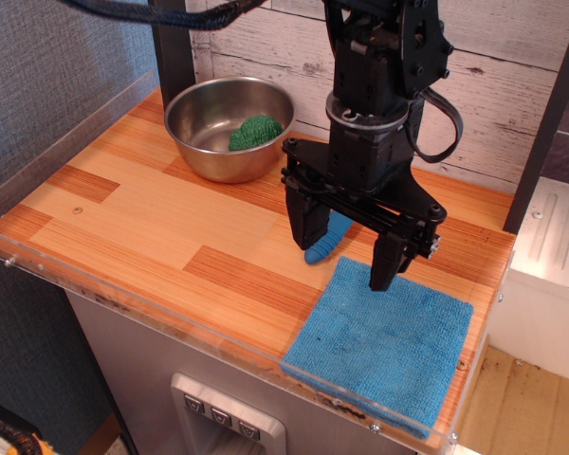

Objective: Move blue fork to left edge of the table.

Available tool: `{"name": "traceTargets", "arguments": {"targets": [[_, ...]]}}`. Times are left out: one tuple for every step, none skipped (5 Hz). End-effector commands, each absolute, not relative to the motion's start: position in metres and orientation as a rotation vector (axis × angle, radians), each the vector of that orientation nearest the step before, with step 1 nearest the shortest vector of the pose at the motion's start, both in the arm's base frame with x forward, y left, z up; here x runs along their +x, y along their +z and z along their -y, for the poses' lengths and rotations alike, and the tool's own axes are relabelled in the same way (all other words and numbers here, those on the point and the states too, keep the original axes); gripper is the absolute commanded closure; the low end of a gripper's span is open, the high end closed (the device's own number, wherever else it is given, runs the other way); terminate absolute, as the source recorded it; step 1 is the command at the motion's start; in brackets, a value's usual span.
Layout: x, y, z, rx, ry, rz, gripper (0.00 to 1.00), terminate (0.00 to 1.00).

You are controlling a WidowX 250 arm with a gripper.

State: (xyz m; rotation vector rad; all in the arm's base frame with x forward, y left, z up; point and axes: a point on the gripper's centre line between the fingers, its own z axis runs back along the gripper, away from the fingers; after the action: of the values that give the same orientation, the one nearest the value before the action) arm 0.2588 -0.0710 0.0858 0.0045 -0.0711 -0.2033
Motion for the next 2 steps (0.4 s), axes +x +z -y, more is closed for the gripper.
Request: {"name": "traceTargets", "arguments": {"targets": [[0.259,0.086,0.071,0.005,-0.203,0.071,0.00,0.00],[0.278,0.079,0.065,0.049,-0.185,0.077,0.00,0.00]]}}
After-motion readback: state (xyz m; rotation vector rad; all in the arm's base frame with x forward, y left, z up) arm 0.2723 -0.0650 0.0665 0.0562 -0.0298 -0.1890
